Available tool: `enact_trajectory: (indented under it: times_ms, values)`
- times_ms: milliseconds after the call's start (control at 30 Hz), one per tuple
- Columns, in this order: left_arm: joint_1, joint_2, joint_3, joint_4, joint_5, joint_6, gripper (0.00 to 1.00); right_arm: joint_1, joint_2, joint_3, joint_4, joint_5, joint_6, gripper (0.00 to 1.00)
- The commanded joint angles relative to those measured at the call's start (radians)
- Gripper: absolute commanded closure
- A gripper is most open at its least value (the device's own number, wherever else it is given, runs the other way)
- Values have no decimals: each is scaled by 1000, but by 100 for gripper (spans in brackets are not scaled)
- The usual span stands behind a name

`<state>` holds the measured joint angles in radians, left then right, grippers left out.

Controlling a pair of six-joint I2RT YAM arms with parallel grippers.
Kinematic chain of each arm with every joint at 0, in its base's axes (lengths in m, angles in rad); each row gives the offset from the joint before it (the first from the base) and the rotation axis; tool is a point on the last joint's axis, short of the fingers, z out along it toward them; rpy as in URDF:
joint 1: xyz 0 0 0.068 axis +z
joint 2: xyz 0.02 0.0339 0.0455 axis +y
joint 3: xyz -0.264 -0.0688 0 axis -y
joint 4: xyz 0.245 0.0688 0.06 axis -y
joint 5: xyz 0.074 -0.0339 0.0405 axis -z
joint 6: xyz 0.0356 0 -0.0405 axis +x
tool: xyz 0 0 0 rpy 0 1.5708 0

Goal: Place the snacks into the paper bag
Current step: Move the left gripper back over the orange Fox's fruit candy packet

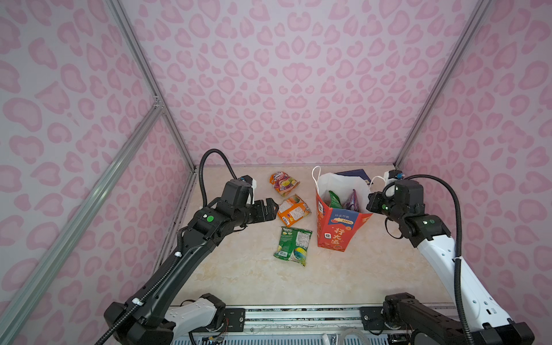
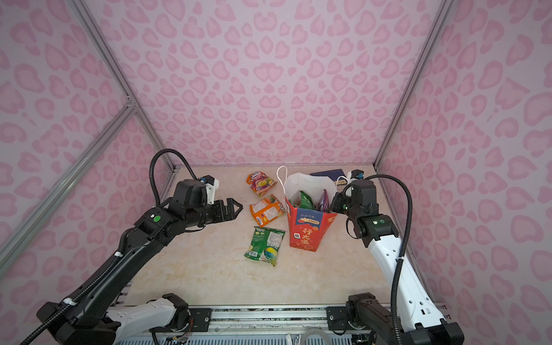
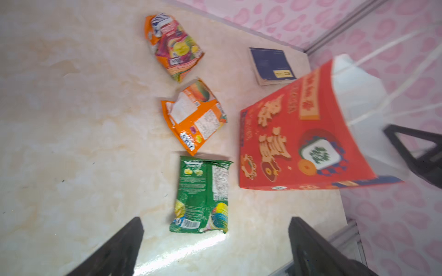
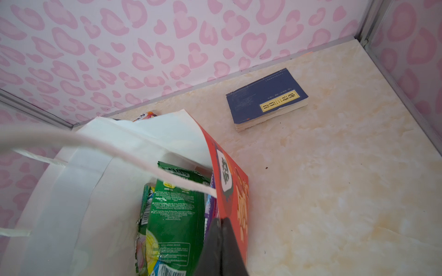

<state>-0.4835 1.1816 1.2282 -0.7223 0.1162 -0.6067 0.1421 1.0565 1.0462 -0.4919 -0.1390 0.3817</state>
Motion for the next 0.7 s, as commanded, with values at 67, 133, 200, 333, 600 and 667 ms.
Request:
enact_trajectory:
  times_ms: [67, 133, 200, 333, 600, 667]
  values:
    - [80, 189, 33, 139, -12, -29, 2, 1, -4, -6, 48, -17, 2, 100]
    - [83, 314, 105, 147, -39, 8, 2, 0, -8, -7, 47, -17, 0, 100]
    - [85, 444, 207, 148, -62, 62, 1, 1, -16, -13, 51, -19, 0, 100]
    - [86, 699, 425, 118, -75, 148, 2, 0, -16, -17, 53, -17, -1, 100]
    - [110, 1048, 772, 63, -51, 166, 2, -1, -15, -21, 60, -26, 0, 100]
    - [121, 1099, 824, 73, -15, 155, 2, -1, -15, -20, 62, -30, 0, 100]
